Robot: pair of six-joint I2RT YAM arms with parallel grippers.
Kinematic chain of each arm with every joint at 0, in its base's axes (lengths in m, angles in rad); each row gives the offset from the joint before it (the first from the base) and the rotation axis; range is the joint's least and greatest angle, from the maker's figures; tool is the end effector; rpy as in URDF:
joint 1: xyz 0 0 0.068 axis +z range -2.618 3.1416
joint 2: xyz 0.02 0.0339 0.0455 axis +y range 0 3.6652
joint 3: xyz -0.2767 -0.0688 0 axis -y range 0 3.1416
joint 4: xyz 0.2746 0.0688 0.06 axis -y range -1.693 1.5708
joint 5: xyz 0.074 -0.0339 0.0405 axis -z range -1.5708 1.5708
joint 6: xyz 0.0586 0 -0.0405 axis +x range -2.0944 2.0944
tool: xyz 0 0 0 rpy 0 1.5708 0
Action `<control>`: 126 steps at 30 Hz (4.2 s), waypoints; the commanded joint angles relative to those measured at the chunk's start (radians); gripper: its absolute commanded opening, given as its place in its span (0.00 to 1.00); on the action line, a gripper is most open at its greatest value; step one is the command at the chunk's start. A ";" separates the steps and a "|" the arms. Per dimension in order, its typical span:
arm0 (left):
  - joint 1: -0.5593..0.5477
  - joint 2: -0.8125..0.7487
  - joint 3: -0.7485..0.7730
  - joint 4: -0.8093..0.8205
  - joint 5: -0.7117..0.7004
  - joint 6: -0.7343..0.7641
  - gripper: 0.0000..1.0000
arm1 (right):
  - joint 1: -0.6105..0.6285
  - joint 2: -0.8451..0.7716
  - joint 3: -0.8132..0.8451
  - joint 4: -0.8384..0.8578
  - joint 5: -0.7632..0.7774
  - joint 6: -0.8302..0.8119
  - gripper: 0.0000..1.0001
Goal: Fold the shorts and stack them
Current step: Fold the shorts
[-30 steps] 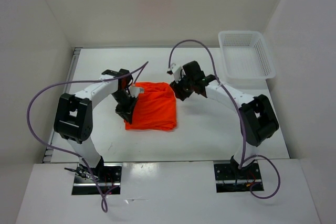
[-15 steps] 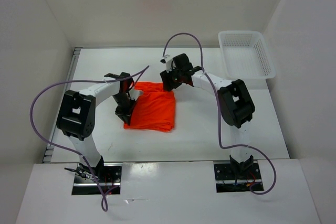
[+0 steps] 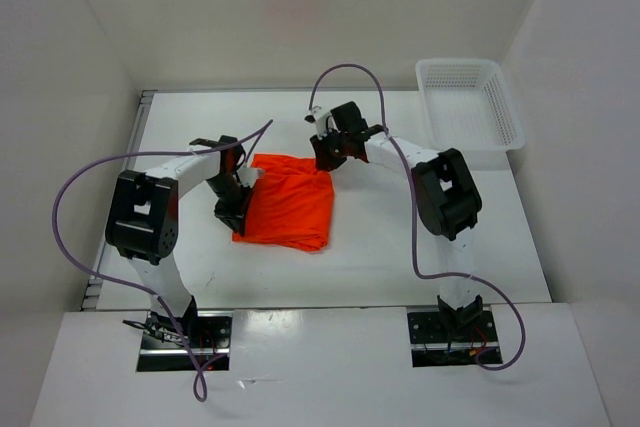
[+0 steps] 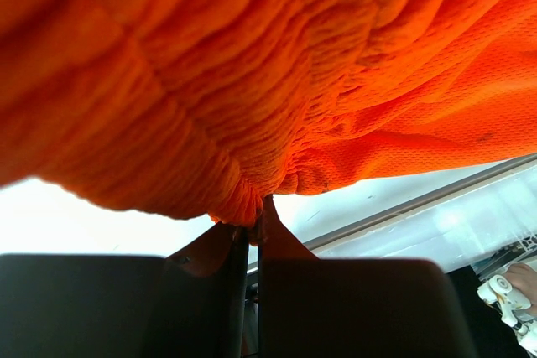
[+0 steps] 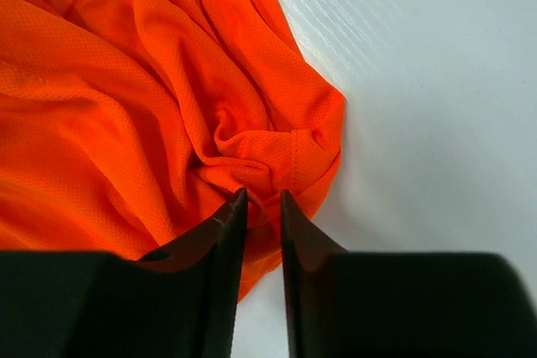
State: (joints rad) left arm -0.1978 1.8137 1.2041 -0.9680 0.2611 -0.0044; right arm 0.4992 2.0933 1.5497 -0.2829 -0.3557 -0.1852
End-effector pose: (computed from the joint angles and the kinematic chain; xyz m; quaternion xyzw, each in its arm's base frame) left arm 0.3355 -0.0827 0.1434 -0.0953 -0.9869 0.1292 0.0165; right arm 0.4393 0.2628 0.1678 -0.3683 0.8421 0.2187 0.3277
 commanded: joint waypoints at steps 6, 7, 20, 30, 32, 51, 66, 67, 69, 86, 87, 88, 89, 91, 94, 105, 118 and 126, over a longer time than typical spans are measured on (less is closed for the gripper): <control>0.008 0.012 0.020 0.011 0.013 0.004 0.07 | -0.004 0.017 0.013 -0.050 -0.017 -0.048 0.38; 0.008 0.012 0.020 0.011 0.013 0.004 0.07 | -0.004 0.017 0.004 -0.050 -0.028 -0.060 0.29; 0.017 0.012 0.002 0.022 -0.010 0.004 0.09 | -0.024 0.090 0.159 0.062 0.248 0.102 0.00; 0.017 0.012 0.020 0.031 0.000 0.004 0.15 | -0.024 0.106 0.178 0.082 0.270 0.110 0.14; 0.017 0.021 0.031 0.031 0.009 0.004 0.19 | -0.024 0.106 0.178 0.082 0.248 0.099 0.48; 0.159 0.013 0.351 0.100 0.219 0.004 0.68 | 0.064 -0.338 -0.253 -0.180 0.014 -0.239 0.81; 0.118 0.199 0.380 0.132 0.196 0.004 0.38 | 0.311 -0.423 -0.439 -0.142 0.145 -0.292 0.61; 0.118 0.199 0.380 0.132 0.196 0.004 0.35 | 0.311 -0.409 -0.451 -0.110 0.159 -0.274 0.59; 0.118 0.209 0.380 0.132 0.196 0.004 0.24 | 0.311 -0.395 -0.464 -0.084 0.208 -0.247 0.51; 0.156 0.156 0.371 0.273 0.172 0.004 0.00 | 0.311 -0.369 -0.482 -0.087 0.181 -0.269 0.00; 0.156 0.141 0.361 0.285 0.161 0.004 0.00 | 0.311 -0.381 -0.491 -0.096 0.172 -0.284 0.00; 0.156 0.141 0.361 0.317 0.152 0.004 0.00 | 0.311 -0.398 -0.502 -0.096 0.172 -0.296 0.00; 0.167 0.125 0.348 0.337 0.129 0.004 0.00 | 0.320 -0.407 -0.529 -0.096 0.172 -0.315 0.00; 0.167 0.116 0.334 0.380 0.129 0.004 0.00 | 0.331 -0.432 -0.557 -0.096 0.181 -0.339 0.00; 0.167 0.125 0.325 0.390 0.119 0.004 0.00 | 0.331 -0.446 -0.591 -0.096 0.181 -0.350 0.00; 0.167 0.125 0.313 0.381 0.181 0.004 0.39 | 0.331 -0.483 -0.519 -0.090 0.248 -0.365 0.83; 0.294 -0.238 0.241 0.399 0.092 0.004 0.99 | 0.288 -1.012 -0.481 -0.067 0.547 -0.438 0.99; 0.515 -0.448 -0.064 0.517 0.068 0.004 0.99 | -0.018 -1.182 -0.631 0.097 0.658 -0.418 0.99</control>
State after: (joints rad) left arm 0.2867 1.4036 1.2175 -0.4889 0.3717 -0.0048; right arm 0.5671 0.9619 0.9771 -0.2874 0.2260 -0.6003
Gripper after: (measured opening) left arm 0.992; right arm 0.993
